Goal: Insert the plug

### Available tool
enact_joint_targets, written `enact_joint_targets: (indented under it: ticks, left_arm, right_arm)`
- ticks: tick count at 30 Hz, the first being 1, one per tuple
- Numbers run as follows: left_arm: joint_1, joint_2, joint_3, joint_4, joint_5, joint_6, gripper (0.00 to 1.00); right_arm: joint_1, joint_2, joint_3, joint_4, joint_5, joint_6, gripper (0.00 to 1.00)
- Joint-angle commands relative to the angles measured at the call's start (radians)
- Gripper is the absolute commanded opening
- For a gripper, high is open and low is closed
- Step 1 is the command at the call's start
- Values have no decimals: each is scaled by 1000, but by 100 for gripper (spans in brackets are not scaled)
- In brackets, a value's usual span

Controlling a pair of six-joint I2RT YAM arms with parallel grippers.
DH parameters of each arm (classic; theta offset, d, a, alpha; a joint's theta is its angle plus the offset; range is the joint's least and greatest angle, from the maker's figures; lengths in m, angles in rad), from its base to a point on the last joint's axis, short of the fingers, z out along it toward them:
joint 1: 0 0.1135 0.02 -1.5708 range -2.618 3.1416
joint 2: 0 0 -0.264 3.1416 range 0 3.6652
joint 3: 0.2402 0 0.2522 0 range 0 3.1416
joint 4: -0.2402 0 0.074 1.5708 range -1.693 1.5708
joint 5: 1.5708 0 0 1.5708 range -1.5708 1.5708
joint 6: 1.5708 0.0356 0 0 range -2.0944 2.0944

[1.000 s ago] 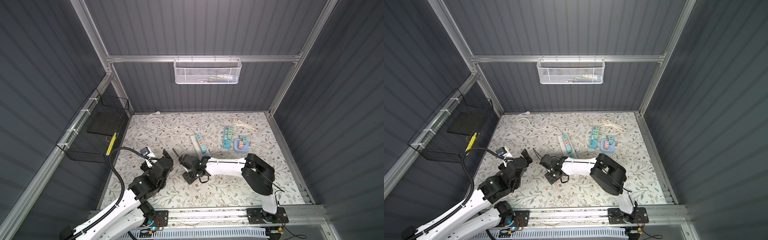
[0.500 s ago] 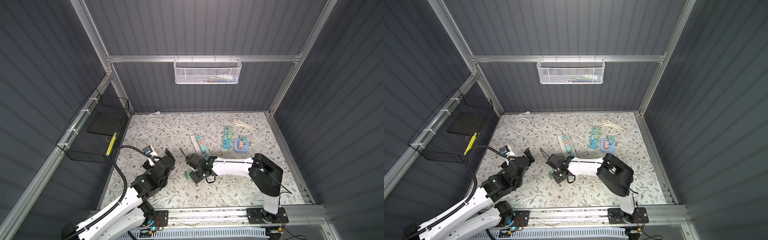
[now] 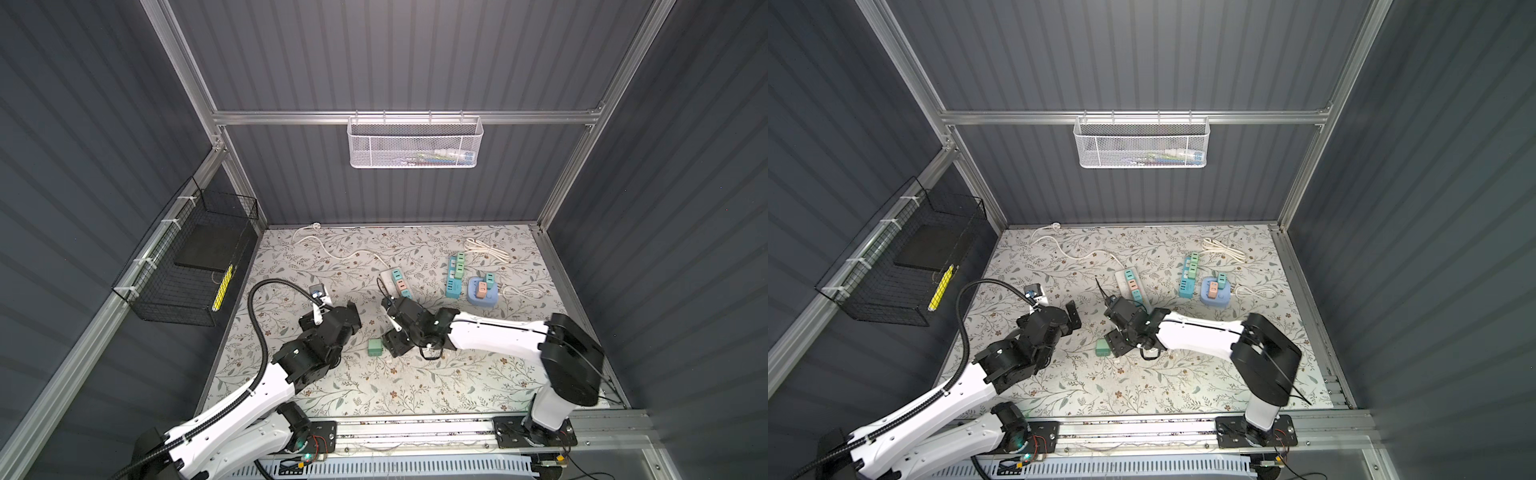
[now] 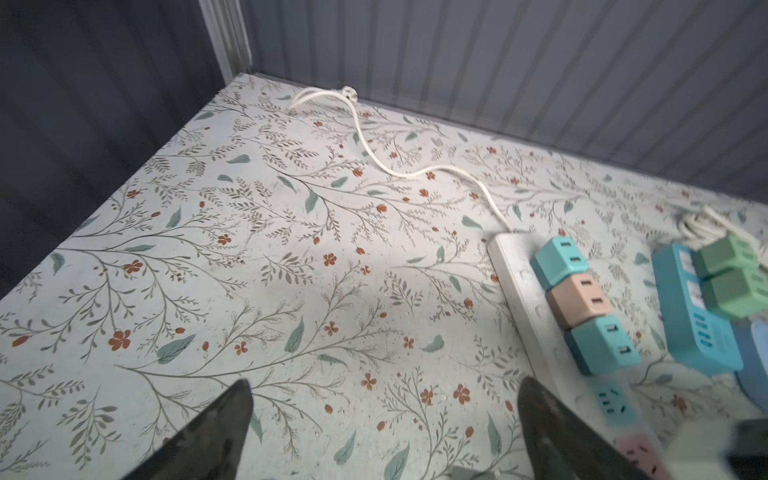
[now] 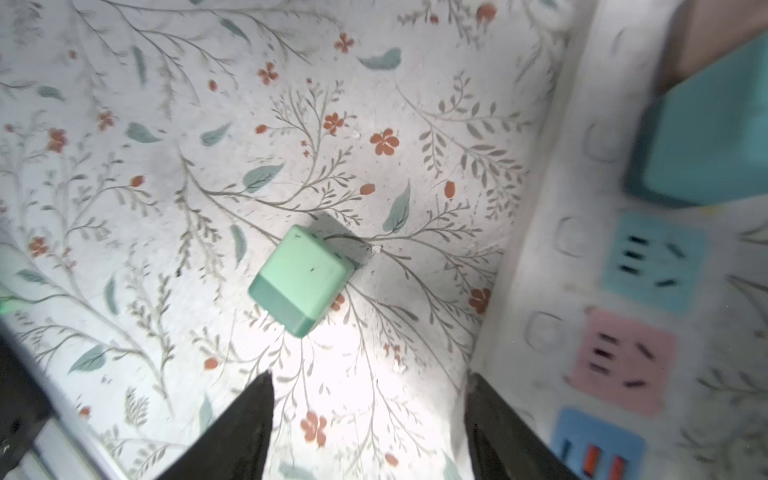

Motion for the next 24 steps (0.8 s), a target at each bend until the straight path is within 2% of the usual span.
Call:
enact_joint_targets:
  ticks: [1, 4, 6, 8, 10, 12, 14, 24]
  left_arm:
    - [5, 94, 58, -79, 182, 113, 97]
    - [4, 190, 114, -144, 305, 161, 95]
    - [5, 253, 149, -198, 359, 180, 92]
    - [5, 312, 169, -235, 421, 193, 90]
    - [4, 380, 181, -258, 495, 195, 83]
    - [-3, 456, 197, -278, 548, 197, 75]
    - [-18, 495, 198, -279, 554, 186, 73]
    - [-23, 571, 213, -235, 673, 164, 72]
  right_arm:
    - [1, -127, -70, 25, 128, 35, 99]
    - [-6, -259, -185, 80, 266, 74, 99]
    - [-27, -343, -278, 152, 270, 64, 99]
    - [-71, -401, -351, 204, 221, 52, 96]
    - [-137, -435, -379, 188, 189, 90, 83]
    - [-226, -462, -396, 160, 88, 142, 64]
    - [-276, -491, -451, 232, -6, 151, 55]
    - [-297, -443, -475, 267, -26, 166, 56]
